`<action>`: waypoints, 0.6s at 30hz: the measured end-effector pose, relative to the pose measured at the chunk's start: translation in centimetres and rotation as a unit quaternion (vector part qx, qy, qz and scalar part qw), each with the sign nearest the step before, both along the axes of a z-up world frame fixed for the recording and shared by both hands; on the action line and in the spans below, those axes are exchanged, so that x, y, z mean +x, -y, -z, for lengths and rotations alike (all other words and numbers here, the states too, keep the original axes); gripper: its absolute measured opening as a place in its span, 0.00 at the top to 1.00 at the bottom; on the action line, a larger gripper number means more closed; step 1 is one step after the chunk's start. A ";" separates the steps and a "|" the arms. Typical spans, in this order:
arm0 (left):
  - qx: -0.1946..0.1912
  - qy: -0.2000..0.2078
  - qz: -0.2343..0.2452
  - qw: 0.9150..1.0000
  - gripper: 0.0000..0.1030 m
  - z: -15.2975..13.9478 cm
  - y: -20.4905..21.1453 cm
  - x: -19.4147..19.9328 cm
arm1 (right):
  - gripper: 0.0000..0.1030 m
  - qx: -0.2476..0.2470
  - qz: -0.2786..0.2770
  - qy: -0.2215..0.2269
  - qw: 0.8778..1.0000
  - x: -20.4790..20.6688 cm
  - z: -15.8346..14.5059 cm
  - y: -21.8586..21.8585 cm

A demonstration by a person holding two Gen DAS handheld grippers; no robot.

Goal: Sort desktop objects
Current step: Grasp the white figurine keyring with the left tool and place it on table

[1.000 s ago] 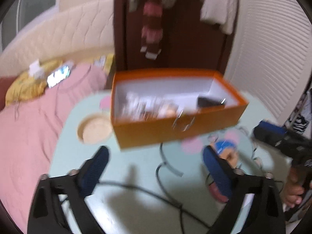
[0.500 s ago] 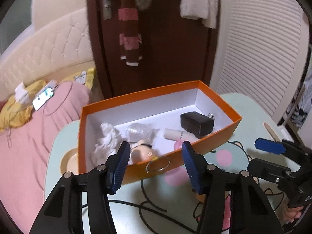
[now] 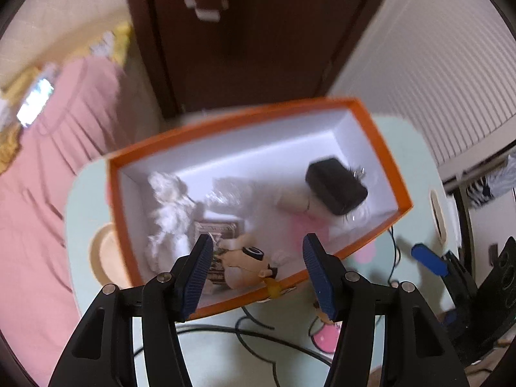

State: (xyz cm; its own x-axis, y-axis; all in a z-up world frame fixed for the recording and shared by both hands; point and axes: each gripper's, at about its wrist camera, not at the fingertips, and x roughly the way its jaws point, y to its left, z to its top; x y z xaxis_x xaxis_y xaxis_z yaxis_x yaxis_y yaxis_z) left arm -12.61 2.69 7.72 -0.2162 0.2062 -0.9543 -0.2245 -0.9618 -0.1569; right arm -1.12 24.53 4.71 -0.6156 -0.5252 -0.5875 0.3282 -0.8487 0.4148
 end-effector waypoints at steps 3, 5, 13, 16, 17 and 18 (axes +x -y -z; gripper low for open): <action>-0.015 0.042 0.014 0.999 0.51 1.7 -0.7 -0.8 | 0.24 -0.002 -0.002 0.004 1.000 0.0 0.1 0.0; -0.016 0.067 0.017 0.997 0.54 2.8 -0.8 -1.3 | 0.24 -0.006 -0.002 0.003 1.000 0.1 0.0 0.0; 0.048 0.041 -0.002 0.998 0.55 1.1 0.6 0.1 | 0.24 -0.008 0.003 -0.004 1.000 0.3 -0.4 -0.1; 0.095 -0.010 -0.010 0.995 0.55 -2.2 1.6 2.1 | 0.24 -0.008 0.007 -0.002 1.000 0.2 -0.3 -0.1; 0.106 -0.029 -0.009 0.994 0.55 -3.3 1.9 3.1 | 0.24 -0.008 0.007 -0.002 1.000 0.2 -0.2 -0.1; 0.117 -0.047 -0.007 0.992 0.55 -4.5 2.1 4.1 | 0.24 -0.007 0.007 -0.002 1.000 0.1 -0.2 -0.1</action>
State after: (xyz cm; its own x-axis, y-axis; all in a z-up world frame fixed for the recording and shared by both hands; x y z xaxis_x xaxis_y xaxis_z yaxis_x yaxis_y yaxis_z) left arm -8.50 0.62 12.19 -0.3072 0.4151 -0.8564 -0.2355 -0.9050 -0.3542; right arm -1.01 24.67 4.93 -0.6252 -0.5248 -0.5777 0.3171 -0.8471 0.4264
